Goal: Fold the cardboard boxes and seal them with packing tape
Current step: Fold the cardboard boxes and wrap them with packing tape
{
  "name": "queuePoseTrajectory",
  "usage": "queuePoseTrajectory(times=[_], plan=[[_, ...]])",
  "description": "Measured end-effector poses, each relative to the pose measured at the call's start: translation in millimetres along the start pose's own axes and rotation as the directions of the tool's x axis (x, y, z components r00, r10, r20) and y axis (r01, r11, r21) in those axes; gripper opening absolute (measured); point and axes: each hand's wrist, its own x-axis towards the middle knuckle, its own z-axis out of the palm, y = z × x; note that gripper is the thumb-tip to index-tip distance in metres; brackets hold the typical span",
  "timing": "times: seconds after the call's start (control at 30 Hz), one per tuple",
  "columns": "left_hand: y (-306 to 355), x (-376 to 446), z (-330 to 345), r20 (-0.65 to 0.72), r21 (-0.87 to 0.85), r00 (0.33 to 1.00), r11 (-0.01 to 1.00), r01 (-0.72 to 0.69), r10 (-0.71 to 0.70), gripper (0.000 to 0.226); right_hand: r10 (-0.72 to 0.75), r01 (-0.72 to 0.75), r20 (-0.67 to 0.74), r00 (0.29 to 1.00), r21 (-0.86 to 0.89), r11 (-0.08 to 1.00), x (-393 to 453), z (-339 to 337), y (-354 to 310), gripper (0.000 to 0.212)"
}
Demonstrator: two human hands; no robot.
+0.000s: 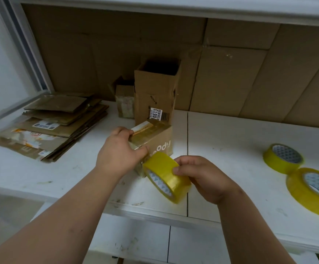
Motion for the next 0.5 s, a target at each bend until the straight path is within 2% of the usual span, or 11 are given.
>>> queuePoseTrajectory(times=[0.13,0.3,0.5], plan=[[2.1,2.0,0.6,0.026,0.010,1.000,1.000,-0.005,0.005,0.064,-0.031,0.028,0.029,0.999,0.085,0.996,-6.6,-0.9,9.6,0.012],[7.3,3.5,2.0,0.073,0.082,0.997,0.996,-0.021,0.015,0.067,-0.045,0.037,0.086,0.995,0.091,0.995,-16.8,-2.2,17.5,0.011],[10.1,6.4,4.9,0.144,0.142,0.988,0.989,0.030,-0.051,0.075,-0.021,0.007,0.096,0.995,0.141,0.990,-18.0,-5.9,16.4,0.014]])
